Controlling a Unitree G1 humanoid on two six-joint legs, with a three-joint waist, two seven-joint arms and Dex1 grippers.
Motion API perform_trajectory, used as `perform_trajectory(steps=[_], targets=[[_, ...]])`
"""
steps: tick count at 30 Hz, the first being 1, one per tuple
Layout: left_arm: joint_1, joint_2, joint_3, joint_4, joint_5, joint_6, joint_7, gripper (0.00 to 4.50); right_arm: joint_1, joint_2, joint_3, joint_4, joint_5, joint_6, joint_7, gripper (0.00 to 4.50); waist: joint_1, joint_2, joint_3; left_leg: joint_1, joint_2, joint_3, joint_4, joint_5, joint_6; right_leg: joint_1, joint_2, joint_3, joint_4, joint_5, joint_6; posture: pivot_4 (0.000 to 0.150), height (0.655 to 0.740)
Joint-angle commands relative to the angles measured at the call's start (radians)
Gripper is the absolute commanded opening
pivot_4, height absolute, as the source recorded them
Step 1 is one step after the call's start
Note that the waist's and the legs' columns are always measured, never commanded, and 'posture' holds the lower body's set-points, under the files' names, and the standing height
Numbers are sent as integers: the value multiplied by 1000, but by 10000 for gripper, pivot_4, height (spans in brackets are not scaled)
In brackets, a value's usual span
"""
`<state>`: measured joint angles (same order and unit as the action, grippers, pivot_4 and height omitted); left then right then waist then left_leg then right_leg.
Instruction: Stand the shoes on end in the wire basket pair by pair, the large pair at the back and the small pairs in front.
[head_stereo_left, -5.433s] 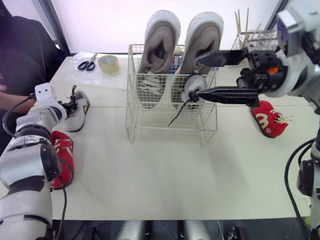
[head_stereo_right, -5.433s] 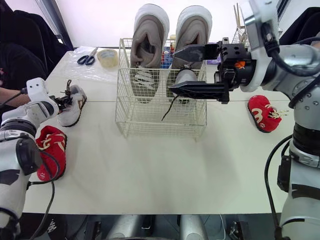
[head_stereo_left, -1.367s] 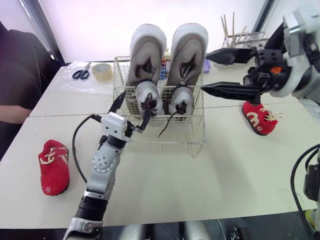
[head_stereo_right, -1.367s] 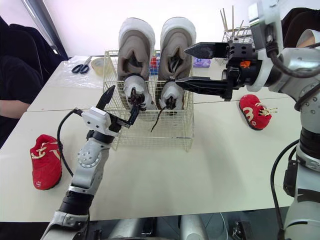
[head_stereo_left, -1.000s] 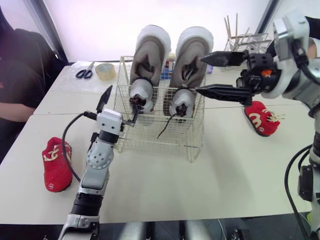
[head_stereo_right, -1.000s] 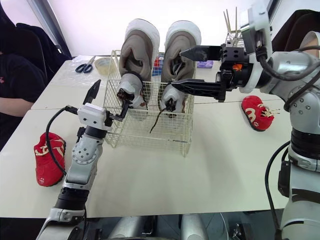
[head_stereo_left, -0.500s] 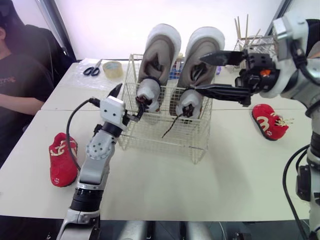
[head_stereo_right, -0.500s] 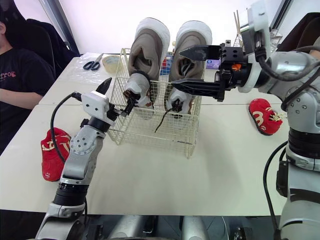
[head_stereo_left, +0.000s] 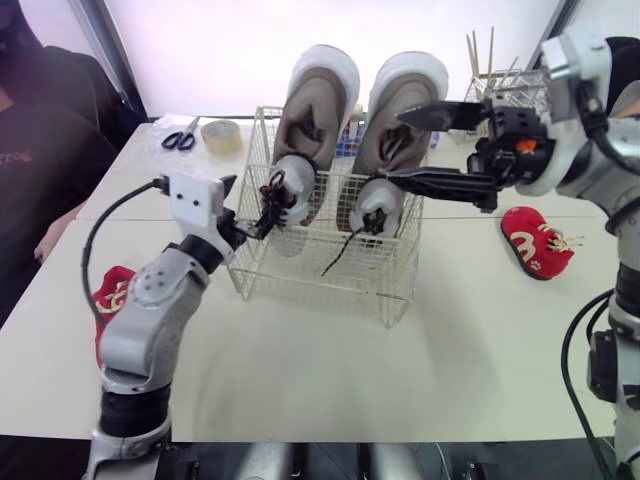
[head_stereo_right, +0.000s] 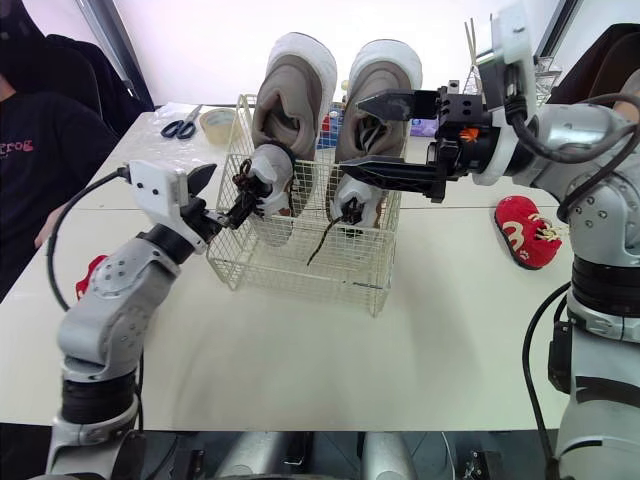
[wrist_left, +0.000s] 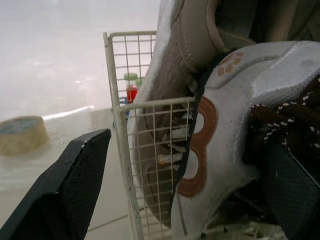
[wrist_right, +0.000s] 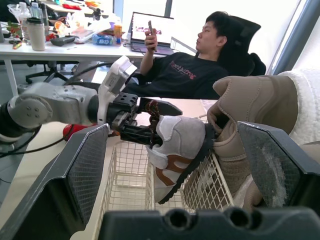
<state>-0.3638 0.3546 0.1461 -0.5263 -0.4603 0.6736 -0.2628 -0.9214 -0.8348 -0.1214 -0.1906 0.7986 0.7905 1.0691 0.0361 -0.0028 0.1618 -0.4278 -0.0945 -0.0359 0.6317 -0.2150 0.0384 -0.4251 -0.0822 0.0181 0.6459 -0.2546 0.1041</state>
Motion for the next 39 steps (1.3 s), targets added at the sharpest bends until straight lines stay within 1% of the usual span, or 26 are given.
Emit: perform_trajectory(steps=[1,3,5,6,9,11,15,17,19,22,25,27,32,36,39], targets=[[6,48,69,-88,-94,99,-12,44794,-27,2,-14,-1,1,-21,6,45000,1,-1,1,0,0,0,0,0,0,0,0,0,0,0,0,1500,7400],[14,70,136,-96,-176,192,2,44794,-28,6,-12,3,-2,-25,9,45000,1,-1,1,0,0,0,0,0,0,0,0,0,0,0,0,1500,7400],[18,94,181,-101,-219,236,8,44794,-30,10,-10,6,-5,-28,11,45000,1,-2,2,0,0,0,0,0,0,0,0,0,0,0,0,1500,7400],[16,108,212,-101,-266,275,9,44794,-31,11,-9,8,-6,-29,13,45000,1,-2,2,0,0,0,0,0,0,0,0,0,0,0,0,1500,7400],[25,174,302,-111,-400,347,-28,44794,-31,10,-9,12,-12,-34,19,45000,1,-3,2,0,0,0,0,0,0,0,0,0,0,0,0,1500,7400],[53,245,359,-114,-485,387,-75,44794,-24,-1,-14,13,-17,-33,22,45000,-1,-4,3,0,0,0,-1,-1,-1,0,0,0,-1,-1,-2,1500,7400],[135,399,473,-114,-624,414,-204,44794,11,-47,-62,12,-18,-9,0,45000,-2,-4,3,0,0,0,-1,-1,-3,-1,0,1,-1,-2,-4,1500,7400],[147,461,522,-90,-702,413,-260,44794,45,-84,-97,19,-35,-1,-30,45000,3,-4,3,0,0,0,-2,-2,-3,-1,-1,1,-2,-2,-4,1500,7400],[129,503,536,-58,-756,401,-275,44794,83,-119,-114,37,-86,-13,-75,45000,5,-4,3,0,0,0,-2,-2,-3,-1,-1,0,-4,-3,-5,1500,7400],[79,535,522,-13,-836,382,-291,44794,155,-176,-113,81,-205,-52,-153,45000,3,-4,3,1,2,0,-2,-2,-3,1,-1,-2,-13,-2,-7,1500,7400],[35,556,471,18,-841,360,-320,44794,221,-204,-138,127,-271,-38,-235,45000,0,-4,3,1,2,6,-3,-3,-1,2,-5,-3,-15,-1,-8,1500,7400],[4,557,428,38,-835,345,-336,44794,278,-217,-142,169,-341,-38,-303,45000,-1,-4,3,0,2,8,-4,-3,0,2,-5,-2,-14,0,-7,1500,7400],[-29,548,354,49,-818,310,-364,44794,397,-200,-165,254,-455,-42,-452,45000,0,-4,3,-1,2,8,-7,-3,-1,0,-5,-2,-14,0,-7,1500,7400],[-16,546,325,44,-810,292,-379,44794,500,-164,-224,209,-423,-4,-458,45000,-4,-4,3,0,3,8,-8,-3,-1,0,-5,-2,-14,0,-7,1500,7400],[-1,548,315,42,-803,283,-388,44794,508,-161,-254,203,-408,32,-468,45000,-7,-3,4,0,3,8,-8,-2,1,0,-5,-2,-14,0,-7,1500,7400]])
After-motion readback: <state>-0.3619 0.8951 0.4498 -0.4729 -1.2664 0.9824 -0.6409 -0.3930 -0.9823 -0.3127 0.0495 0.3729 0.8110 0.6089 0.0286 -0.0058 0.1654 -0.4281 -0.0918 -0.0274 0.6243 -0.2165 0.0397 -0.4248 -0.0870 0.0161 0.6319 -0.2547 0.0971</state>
